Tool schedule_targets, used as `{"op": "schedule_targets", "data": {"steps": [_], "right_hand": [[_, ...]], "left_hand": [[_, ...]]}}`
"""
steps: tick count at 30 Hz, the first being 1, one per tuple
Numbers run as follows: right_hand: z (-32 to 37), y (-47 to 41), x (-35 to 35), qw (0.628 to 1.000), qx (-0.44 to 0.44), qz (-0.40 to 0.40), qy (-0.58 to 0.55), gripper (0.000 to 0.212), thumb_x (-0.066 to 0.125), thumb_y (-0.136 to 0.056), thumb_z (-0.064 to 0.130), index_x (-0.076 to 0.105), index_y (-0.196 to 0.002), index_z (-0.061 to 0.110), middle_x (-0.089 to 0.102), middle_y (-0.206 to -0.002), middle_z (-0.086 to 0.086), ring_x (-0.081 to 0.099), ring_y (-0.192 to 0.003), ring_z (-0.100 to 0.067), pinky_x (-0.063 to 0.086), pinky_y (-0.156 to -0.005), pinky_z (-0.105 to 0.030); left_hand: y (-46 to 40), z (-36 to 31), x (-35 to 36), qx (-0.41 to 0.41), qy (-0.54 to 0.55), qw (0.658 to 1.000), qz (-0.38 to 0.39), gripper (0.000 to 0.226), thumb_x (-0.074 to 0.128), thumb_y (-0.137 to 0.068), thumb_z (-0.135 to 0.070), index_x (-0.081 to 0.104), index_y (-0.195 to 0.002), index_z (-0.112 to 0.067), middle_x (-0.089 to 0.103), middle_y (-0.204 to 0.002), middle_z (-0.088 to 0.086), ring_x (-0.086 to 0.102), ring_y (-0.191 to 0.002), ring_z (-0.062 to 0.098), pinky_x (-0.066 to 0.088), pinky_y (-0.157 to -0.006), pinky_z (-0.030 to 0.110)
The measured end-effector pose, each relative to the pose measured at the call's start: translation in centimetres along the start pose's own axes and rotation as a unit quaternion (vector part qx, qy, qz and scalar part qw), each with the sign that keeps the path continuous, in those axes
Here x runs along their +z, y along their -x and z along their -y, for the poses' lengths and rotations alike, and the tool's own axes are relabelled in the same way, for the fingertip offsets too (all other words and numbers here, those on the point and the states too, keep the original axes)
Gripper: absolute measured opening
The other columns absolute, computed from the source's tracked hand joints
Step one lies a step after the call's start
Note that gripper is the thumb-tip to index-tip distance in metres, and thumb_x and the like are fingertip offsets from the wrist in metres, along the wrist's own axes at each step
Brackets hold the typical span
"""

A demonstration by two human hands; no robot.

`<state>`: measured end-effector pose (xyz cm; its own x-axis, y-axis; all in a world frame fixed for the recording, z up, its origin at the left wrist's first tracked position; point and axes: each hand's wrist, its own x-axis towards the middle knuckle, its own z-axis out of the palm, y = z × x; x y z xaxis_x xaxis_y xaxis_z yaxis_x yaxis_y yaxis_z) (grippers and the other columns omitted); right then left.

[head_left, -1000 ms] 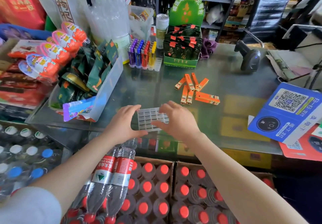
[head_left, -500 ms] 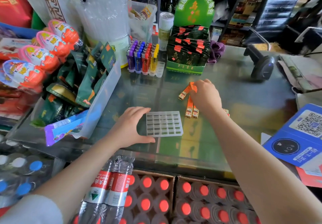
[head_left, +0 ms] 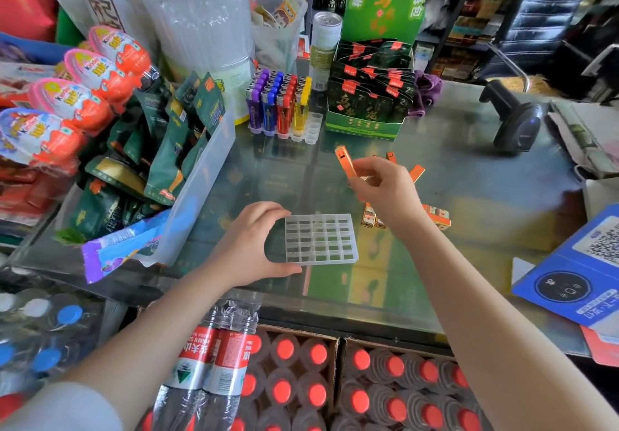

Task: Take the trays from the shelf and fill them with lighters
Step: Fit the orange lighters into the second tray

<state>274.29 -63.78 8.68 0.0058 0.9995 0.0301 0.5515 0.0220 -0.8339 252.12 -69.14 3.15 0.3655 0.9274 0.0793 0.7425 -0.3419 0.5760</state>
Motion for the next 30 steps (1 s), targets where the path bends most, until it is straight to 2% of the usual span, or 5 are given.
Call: {"op": "schedule_targets", "data": {"steps": [3, 8, 12, 15, 30], "right_hand": [[0.6, 2.4, 0.5, 0.983, -0.025, 0.06, -0.173, 0.021, 0.056, -0.084, -0.004, 0.062, -0.095, 0.013, 0.064, -0.078, 0.005, 0.054, -0.07, -0.017, 0.049, -0.064, -0.022], [0.4, 3.9, 0.9, 0.961, -0.043, 0.105, -0.254, 0.025, 0.052, -0.083, -0.013, 0.057, -0.091, 0.01, 0.065, -0.082, 0.005, 0.06, -0.078, -0.012, 0.052, -0.073, -0.022], [0.3, 5.0, 1.8, 0.957, -0.067, 0.131, -0.251, 0.024, 0.049, -0.079, -0.009, 0.055, -0.089, 0.012, 0.065, -0.087, 0.002, 0.061, -0.085, -0.016, 0.05, -0.08, -0.03], [0.4, 5.4, 2.5, 0.96, -0.041, 0.13, -0.243, 0.024, 0.052, -0.084, -0.008, 0.056, -0.092, 0.015, 0.065, -0.087, 0.0, 0.059, -0.073, -0.009, 0.048, -0.066, -0.021], [2.4, 5.2, 7.2, 0.991, -0.015, 0.057, -0.119, 0.019, 0.071, -0.078, 0.011, 0.053, -0.077, 0.01, 0.065, -0.064, -0.001, 0.063, -0.053, -0.014, 0.056, -0.055, -0.026]], "left_hand": [[0.3, -0.4, -0.2, -0.002, -0.013, 1.0, 0.013, 0.092, 0.068, -0.057, -0.064, 0.042, -0.131, -0.015, 0.04, -0.132, -0.002, 0.028, -0.12, 0.003, 0.022, -0.103, 0.02], [1.1, -1.0, -0.5, -0.005, -0.049, 0.998, 0.027, 0.087, 0.074, -0.062, -0.054, 0.041, -0.131, -0.014, 0.039, -0.132, -0.001, 0.033, -0.123, 0.013, 0.026, -0.101, 0.024], [2.5, -0.7, -0.2, -0.014, -0.039, 0.999, 0.011, 0.09, 0.068, -0.059, -0.063, 0.043, -0.13, -0.013, 0.041, -0.13, -0.001, 0.036, -0.12, 0.014, 0.025, -0.098, 0.022], [3.0, -0.5, 0.1, -0.017, -0.027, 0.999, -0.003, 0.093, 0.052, -0.055, -0.071, 0.047, -0.127, -0.013, 0.045, -0.127, 0.001, 0.041, -0.117, 0.015, 0.027, -0.097, 0.023], [2.5, -0.1, 0.0, -0.018, -0.026, 0.999, -0.005, 0.094, 0.054, -0.052, -0.071, 0.049, -0.122, -0.008, 0.05, -0.126, 0.006, 0.047, -0.117, 0.024, 0.035, -0.097, 0.033]]}}
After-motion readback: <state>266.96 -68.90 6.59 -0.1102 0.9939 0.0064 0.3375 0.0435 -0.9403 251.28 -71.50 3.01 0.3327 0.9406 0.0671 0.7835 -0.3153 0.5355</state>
